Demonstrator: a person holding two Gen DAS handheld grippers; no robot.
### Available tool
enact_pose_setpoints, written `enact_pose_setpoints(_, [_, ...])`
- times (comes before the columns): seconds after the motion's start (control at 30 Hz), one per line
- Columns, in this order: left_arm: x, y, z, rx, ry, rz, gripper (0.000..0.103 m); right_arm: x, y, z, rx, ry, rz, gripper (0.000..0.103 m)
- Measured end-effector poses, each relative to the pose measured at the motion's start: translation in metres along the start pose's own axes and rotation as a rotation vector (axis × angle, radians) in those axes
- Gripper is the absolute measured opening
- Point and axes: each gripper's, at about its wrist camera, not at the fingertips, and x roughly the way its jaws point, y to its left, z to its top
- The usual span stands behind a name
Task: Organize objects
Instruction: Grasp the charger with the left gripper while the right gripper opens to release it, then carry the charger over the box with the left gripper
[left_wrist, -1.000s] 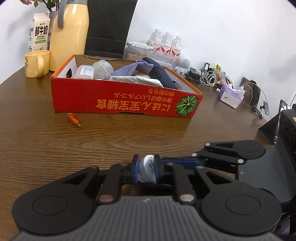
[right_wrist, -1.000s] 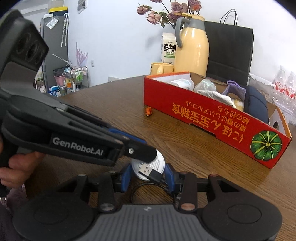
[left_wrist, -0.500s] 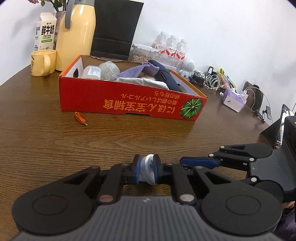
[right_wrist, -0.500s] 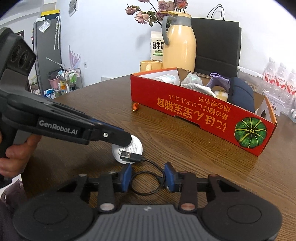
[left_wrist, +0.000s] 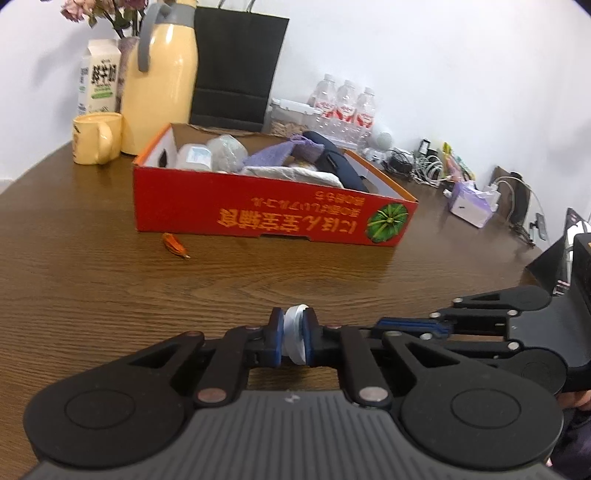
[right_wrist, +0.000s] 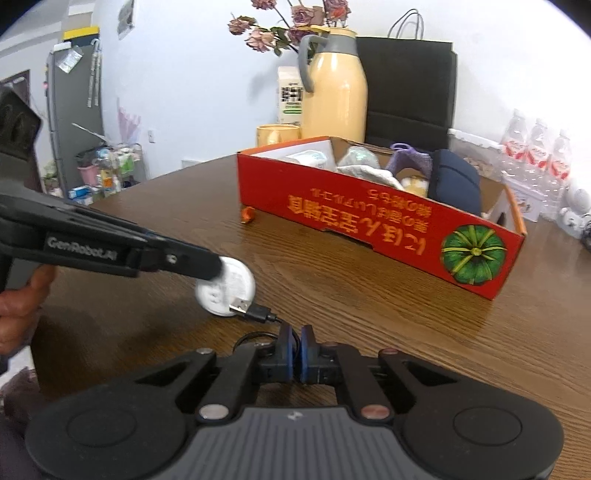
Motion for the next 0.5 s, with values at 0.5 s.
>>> enact_pose_setpoints(0.5, [-0.016, 0.009, 0.009, -0.037, -0.065, 0.001, 0.010, -0.008, -0.010, 0.000, 0.064, -0.049, -0.049, 0.003])
